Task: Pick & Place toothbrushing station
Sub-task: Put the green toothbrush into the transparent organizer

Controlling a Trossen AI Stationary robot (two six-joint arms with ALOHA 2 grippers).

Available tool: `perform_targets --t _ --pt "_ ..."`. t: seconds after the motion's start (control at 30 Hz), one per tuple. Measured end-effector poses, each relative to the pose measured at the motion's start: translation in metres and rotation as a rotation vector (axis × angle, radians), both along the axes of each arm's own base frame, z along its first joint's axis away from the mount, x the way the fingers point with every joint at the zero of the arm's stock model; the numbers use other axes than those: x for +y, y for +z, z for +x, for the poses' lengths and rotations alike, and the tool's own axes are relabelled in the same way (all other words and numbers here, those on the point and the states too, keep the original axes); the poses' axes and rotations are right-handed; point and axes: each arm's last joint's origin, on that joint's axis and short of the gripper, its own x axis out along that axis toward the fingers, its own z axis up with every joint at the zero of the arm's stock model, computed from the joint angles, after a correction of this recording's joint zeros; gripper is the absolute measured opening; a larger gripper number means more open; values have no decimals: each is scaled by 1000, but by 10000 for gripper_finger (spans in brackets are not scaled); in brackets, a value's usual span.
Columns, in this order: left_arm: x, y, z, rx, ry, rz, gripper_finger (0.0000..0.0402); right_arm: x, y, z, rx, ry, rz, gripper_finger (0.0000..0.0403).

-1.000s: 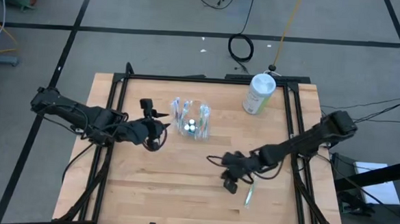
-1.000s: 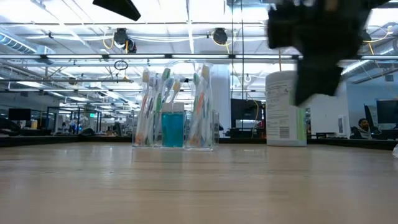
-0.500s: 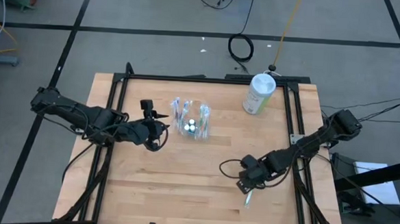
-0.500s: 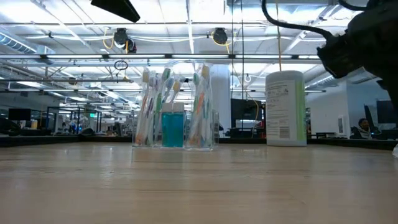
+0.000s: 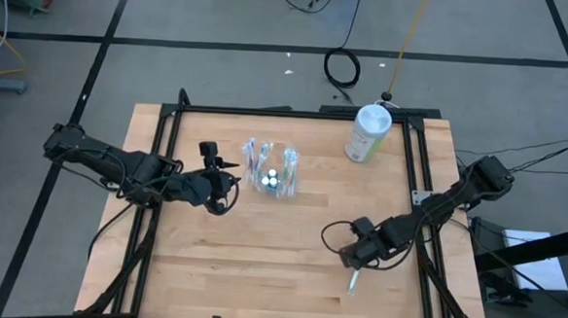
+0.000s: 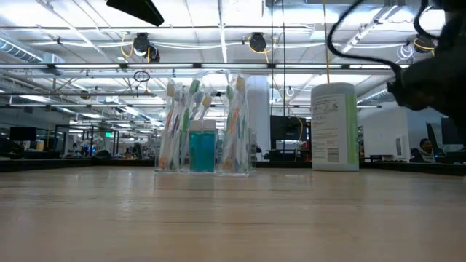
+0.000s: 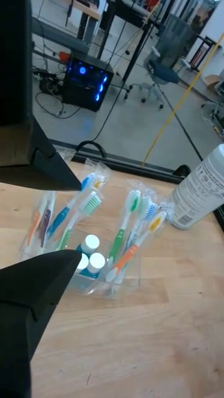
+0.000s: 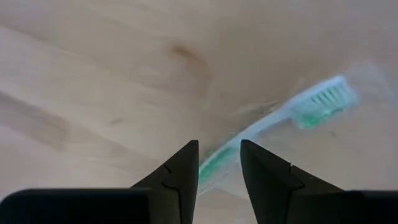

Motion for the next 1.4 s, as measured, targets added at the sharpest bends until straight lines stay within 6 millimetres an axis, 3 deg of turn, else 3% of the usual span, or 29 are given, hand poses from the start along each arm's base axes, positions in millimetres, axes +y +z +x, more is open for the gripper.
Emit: perform_targets --t 0.23,0.67,0.97,1.1,1.4 --pt "0 0 0 0 0 0 170 -4 -19 -11 40 -43 67 110" --pt "0 0 0 0 -1 1 170 -8 -21 -13 22 53 -39 108" --pt "0 0 0 -1 0 0 170 -10 -21 -10 -46 239 -135 38" --pt "0 0 0 -1 0 0 170 -10 -20 -3 -136 277 -197 9" --pt "0 0 1 -7 0 -2 170 -16 -7 36 -504 423 -329 1"
